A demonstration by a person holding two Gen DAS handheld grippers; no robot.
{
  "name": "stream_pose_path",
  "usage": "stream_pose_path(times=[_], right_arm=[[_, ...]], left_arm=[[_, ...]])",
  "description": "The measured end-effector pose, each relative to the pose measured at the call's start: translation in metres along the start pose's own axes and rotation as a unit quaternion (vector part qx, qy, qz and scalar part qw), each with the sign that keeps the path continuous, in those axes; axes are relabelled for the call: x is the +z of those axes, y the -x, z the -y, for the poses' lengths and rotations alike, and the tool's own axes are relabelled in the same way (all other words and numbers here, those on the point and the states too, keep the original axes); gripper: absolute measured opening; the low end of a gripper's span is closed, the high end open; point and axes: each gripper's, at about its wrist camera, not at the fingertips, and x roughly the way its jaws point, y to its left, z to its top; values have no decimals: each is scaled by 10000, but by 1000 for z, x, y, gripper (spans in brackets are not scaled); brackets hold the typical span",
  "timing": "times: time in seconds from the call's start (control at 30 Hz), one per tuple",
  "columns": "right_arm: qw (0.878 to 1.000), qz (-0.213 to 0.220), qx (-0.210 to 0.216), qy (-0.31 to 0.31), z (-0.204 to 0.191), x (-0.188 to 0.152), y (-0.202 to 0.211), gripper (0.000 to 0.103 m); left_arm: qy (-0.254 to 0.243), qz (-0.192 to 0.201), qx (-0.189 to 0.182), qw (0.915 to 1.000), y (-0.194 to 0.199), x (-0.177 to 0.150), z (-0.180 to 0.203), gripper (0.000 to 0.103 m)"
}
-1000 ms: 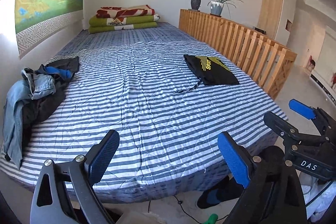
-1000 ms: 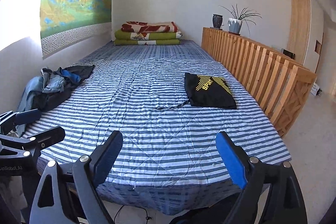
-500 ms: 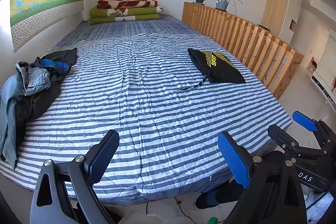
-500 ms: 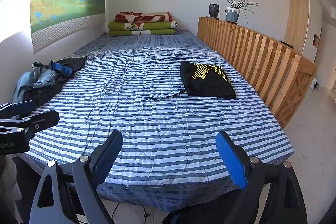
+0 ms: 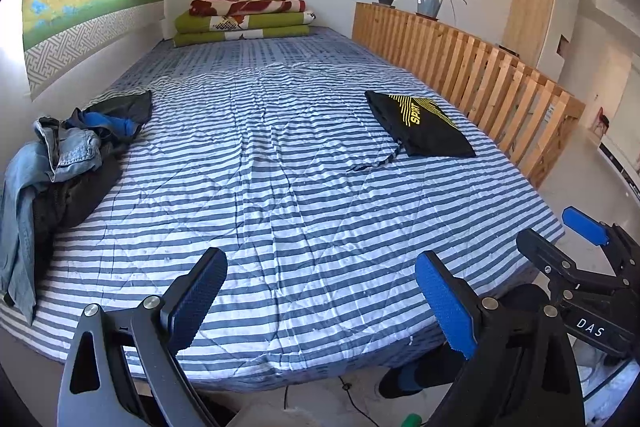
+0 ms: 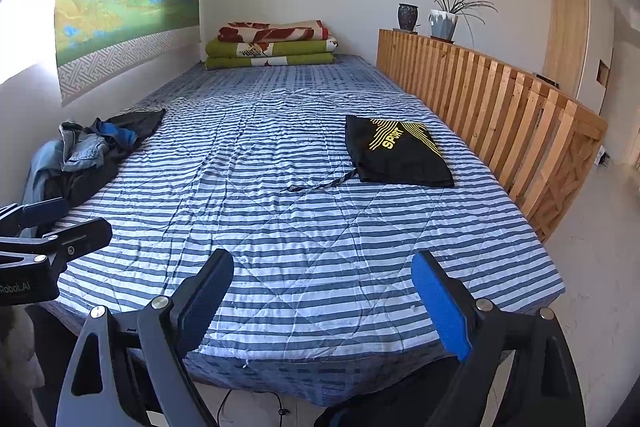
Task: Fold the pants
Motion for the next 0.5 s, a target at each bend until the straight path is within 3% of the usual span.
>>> stream_pose_path(times=[0.5], right_arm=[[9999,-90,23,-53,3,-1,-9,88]], left_arm=[[25,-11,116,9999,-7,-3,-3,97]])
